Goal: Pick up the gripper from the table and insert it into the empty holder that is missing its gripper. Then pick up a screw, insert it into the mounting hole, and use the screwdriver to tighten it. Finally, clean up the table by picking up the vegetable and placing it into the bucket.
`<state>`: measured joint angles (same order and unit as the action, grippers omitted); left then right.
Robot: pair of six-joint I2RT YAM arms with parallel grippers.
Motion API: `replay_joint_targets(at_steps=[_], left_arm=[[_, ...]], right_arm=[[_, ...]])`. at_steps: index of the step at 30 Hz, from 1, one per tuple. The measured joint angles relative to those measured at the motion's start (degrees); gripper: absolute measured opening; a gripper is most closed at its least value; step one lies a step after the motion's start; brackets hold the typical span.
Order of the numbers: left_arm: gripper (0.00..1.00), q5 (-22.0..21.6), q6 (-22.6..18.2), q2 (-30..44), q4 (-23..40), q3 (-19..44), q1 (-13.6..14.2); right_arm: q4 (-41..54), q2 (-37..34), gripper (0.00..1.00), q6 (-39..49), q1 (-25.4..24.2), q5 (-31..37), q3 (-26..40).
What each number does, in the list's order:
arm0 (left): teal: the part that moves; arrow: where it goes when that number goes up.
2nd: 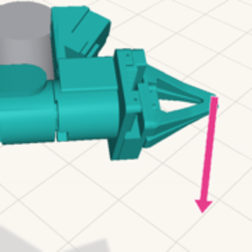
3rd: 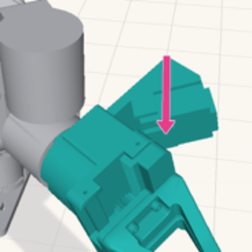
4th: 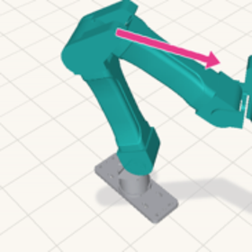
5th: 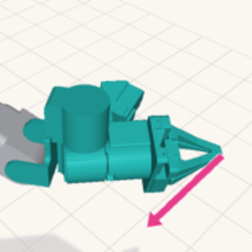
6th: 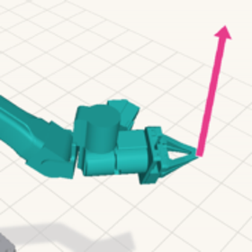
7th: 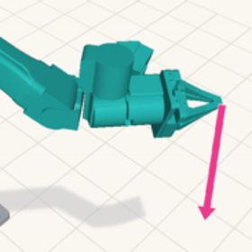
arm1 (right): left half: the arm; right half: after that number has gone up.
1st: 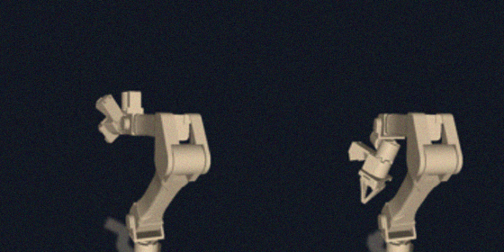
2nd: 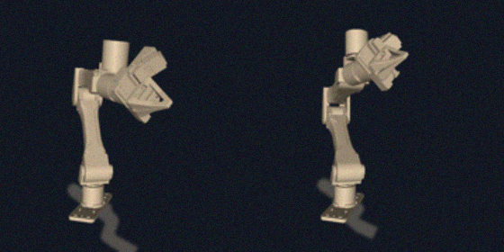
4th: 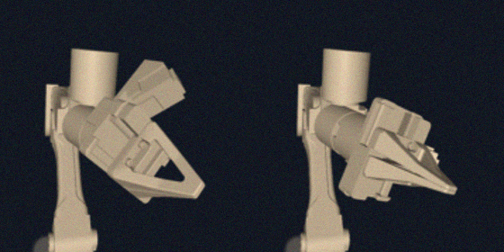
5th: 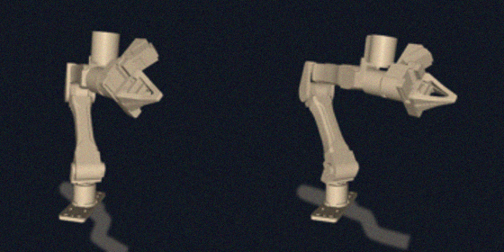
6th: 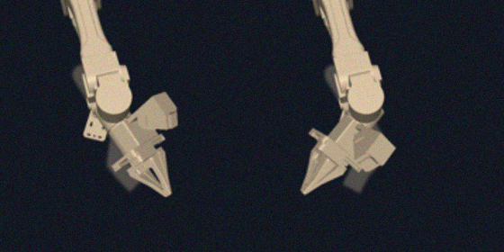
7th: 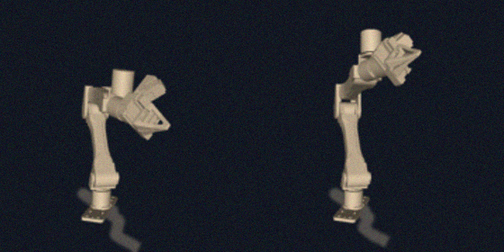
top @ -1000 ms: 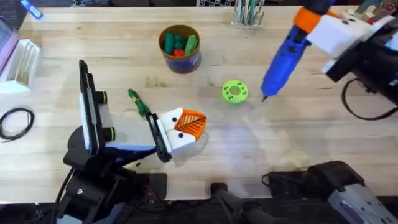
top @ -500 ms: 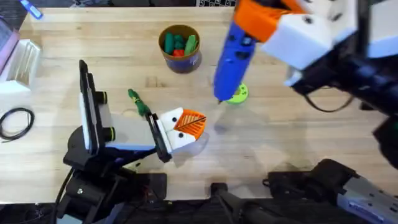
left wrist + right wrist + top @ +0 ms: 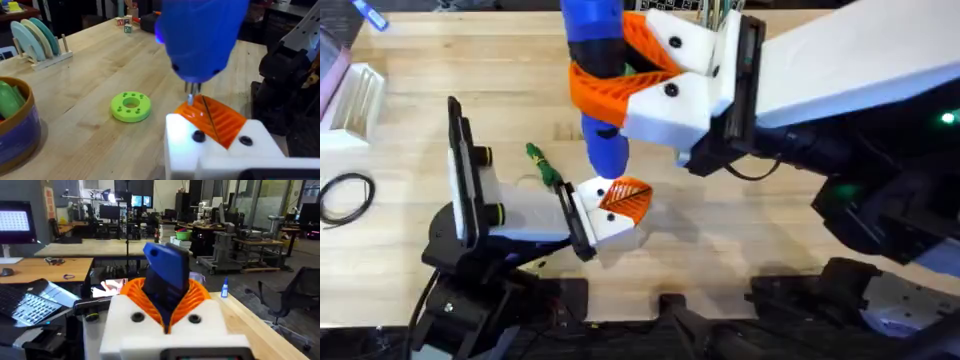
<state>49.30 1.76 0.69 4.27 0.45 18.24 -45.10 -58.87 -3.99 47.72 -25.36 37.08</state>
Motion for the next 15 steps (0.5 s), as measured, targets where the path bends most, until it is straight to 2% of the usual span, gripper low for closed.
replay_joint_targets(at_steps=[8,15], left_arm=[[0.008,0.0,1.63,0.0,0.0,0.0,0.0],[0.008,0.0,2.12,0.0,0.0,0.0,0.0]], right_arm=[[-3.84,-2.3,0.024,0.42,0.27,-0.87,-0.02],[-4.17,-3.54,0.024,0.63,2.42,-1.11,-0.02]])
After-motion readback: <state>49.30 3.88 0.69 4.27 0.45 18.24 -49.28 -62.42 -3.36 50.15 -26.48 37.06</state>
